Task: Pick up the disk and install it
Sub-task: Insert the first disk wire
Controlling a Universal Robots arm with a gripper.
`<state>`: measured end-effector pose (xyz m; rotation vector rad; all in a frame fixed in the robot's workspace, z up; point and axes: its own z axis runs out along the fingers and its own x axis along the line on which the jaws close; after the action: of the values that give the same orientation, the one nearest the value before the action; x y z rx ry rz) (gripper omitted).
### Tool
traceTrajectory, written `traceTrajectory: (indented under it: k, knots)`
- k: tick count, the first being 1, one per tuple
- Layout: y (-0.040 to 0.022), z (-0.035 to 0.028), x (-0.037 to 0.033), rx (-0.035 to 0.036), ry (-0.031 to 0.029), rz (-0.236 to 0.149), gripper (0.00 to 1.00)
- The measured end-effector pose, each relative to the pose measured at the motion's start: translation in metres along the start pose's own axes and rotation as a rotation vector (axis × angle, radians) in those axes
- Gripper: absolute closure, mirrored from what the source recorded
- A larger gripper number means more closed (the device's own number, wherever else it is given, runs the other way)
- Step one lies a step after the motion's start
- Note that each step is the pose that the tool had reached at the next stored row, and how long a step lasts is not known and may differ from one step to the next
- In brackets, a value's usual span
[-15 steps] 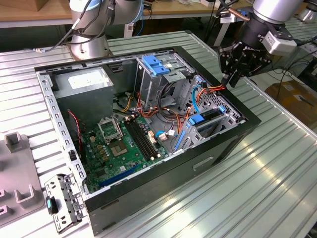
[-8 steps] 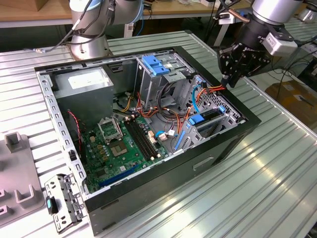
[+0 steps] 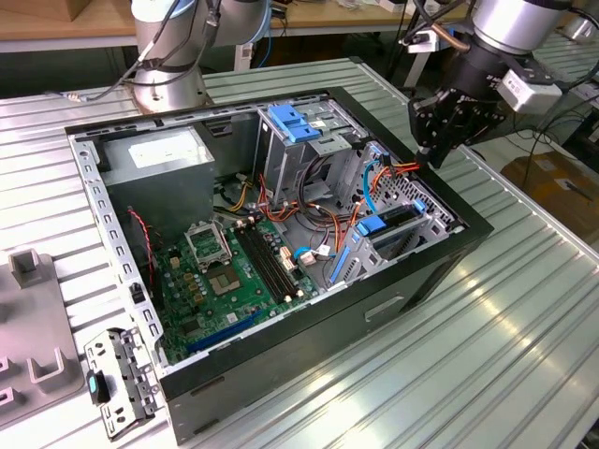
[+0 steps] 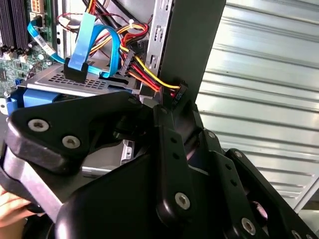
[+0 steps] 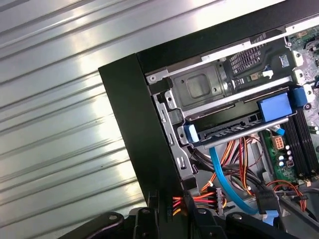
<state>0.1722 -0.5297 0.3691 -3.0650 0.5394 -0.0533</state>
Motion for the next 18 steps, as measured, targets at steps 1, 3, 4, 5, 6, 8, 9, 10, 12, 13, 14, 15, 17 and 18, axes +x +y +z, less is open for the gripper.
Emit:
traceTrajectory:
  k: [1, 3, 4, 5, 6, 8, 9, 10, 12, 13, 14, 15, 17, 18]
  knots:
    - [0.0, 0.0003, 0.0, -0.0001, 0.0001, 0.0, 0.69]
    - [-0.0001, 0.0003, 0.0, -0.0001, 0.0001, 0.0, 0.76]
    - [-0.0001, 0.0003, -0.0001, -0.0001, 0.0001, 0.0, 0.83]
    - [-0.0001, 0.0003, -0.0001, -0.0001, 0.0001, 0.0, 0.83]
    - [-0.0001, 0.0003, -0.0001, 0.0, 0.0, 0.0, 0.83]
    - [-0.0003, -0.0018, -0.0001, -0.0003, 0.0002, 0.0, 0.84]
    - [-0.0004, -0.0025, -0.0001, -0.0007, 0.0004, 0.0, 0.84]
    - [-0.0004, -0.0036, -0.0001, -0.0014, 0.0006, 0.0, 0.84]
    - [-0.0005, -0.0041, -0.0001, -0.0018, 0.0007, 0.0, 0.84]
    - [-0.0003, -0.0043, -0.0007, -0.0021, 0.0009, 0.0, 0.84]
    - [0.0004, -0.0043, -0.0027, -0.0022, 0.0009, 0.0, 0.84]
    - [0.0023, -0.0045, -0.0076, -0.0021, 0.0008, 0.0, 0.84]
    - [0.0033, -0.0045, -0.0102, -0.0023, 0.001, 0.009, 0.84]
    - [0.0032, -0.0043, -0.0102, -0.0027, 0.0016, 0.027, 0.84]
